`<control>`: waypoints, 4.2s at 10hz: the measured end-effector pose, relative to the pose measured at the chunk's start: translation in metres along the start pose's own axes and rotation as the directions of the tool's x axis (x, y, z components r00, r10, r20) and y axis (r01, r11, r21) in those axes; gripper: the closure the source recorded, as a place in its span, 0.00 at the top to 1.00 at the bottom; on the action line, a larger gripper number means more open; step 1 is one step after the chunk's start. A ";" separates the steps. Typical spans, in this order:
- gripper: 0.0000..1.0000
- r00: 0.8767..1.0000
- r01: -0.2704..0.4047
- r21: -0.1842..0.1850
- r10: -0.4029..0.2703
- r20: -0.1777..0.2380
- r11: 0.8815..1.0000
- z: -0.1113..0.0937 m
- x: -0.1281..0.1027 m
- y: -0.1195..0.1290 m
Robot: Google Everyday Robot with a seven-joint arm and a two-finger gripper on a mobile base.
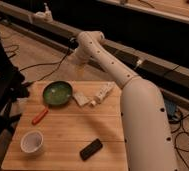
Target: Place the pepper in the ceramic bowl
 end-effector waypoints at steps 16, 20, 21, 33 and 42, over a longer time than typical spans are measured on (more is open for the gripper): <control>0.80 0.915 0.379 -0.087 -0.359 0.185 0.921 -0.006 -0.073 0.058; 0.80 0.896 0.312 -0.080 -0.265 0.357 0.947 0.008 -0.093 0.097; 0.80 0.890 0.304 -0.087 -0.251 0.380 0.949 0.012 -0.094 0.106; 0.80 0.839 0.464 -0.173 -0.369 0.400 0.869 0.046 -0.132 0.141; 0.80 0.691 0.685 -0.181 -0.549 0.470 0.706 0.112 -0.222 0.150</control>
